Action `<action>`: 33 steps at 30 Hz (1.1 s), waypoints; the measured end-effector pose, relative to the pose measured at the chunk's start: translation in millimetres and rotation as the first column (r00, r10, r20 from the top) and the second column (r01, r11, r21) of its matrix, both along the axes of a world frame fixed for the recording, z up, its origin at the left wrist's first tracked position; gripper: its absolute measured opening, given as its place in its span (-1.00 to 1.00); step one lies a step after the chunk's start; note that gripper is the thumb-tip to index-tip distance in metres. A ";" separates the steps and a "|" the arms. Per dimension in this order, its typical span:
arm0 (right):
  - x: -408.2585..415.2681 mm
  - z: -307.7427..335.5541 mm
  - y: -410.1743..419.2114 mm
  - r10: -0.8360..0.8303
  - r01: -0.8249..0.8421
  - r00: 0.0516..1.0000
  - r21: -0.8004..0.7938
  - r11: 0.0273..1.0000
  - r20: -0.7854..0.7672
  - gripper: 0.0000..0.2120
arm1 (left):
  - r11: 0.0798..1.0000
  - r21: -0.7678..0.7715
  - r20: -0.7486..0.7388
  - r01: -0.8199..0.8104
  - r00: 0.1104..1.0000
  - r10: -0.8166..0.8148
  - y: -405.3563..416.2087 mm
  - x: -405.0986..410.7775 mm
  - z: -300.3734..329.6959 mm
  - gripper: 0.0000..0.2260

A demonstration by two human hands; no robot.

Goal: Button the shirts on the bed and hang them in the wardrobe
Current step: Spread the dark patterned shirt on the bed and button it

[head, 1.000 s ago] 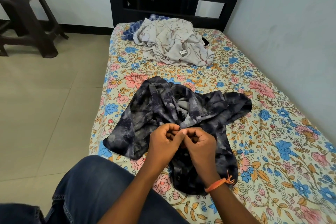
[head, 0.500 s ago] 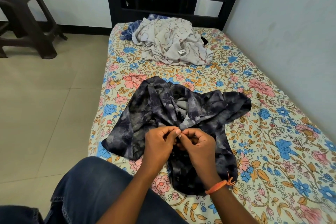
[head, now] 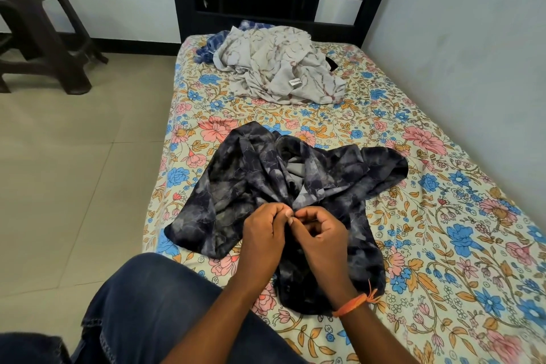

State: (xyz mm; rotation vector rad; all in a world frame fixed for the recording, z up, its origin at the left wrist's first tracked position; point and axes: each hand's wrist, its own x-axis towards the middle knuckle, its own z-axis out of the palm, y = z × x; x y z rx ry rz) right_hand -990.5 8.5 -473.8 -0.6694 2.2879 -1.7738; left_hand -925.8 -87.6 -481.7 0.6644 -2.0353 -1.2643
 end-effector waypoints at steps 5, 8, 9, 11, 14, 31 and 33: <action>-0.2 -1.8 -0.6 -0.002 0.002 1.000 -0.010 1.000 0.005 -0.89 | 1.000 0.016 0.069 0.015 0.998 -0.016 -0.4 -2.7 -5.6 -0.81; -1.0 -4.1 -0.5 -0.005 0.007 0.997 -0.019 1.000 0.075 -0.90 | 0.998 0.020 0.110 0.061 0.992 -0.063 -2.0 -3.8 -6.9 -0.79; -0.9 -4.2 -0.6 -0.003 0.008 0.993 -0.037 0.999 0.120 -0.90 | 0.997 0.019 0.128 0.075 0.989 -0.077 -2.0 -3.8 -6.6 -0.77; -0.2 -2.5 -1.2 0.021 0.000 0.976 -0.094 0.996 0.219 -0.88 | 0.996 0.031 0.156 0.087 0.984 -0.091 -1.6 -3.6 -4.6 -0.77; 0.2 1.0 -2.8 0.091 -0.020 0.929 -0.195 0.981 0.359 -0.85 | 0.991 0.116 0.176 0.074 0.980 -0.093 -3.7 -4.9 -4.3 -0.81; 1.0 1.6 -7.3 -0.006 0.006 0.988 0.000 1.000 0.153 -0.94 | 0.969 0.240 0.167 0.059 0.981 -0.101 -4.0 -6.6 0.6 -0.72; 1.0 3.4 -10.2 -0.016 0.013 0.992 0.023 1.000 0.126 -0.92 | 0.973 0.229 0.157 0.043 0.984 -0.080 -2.8 -7.3 2.3 -0.74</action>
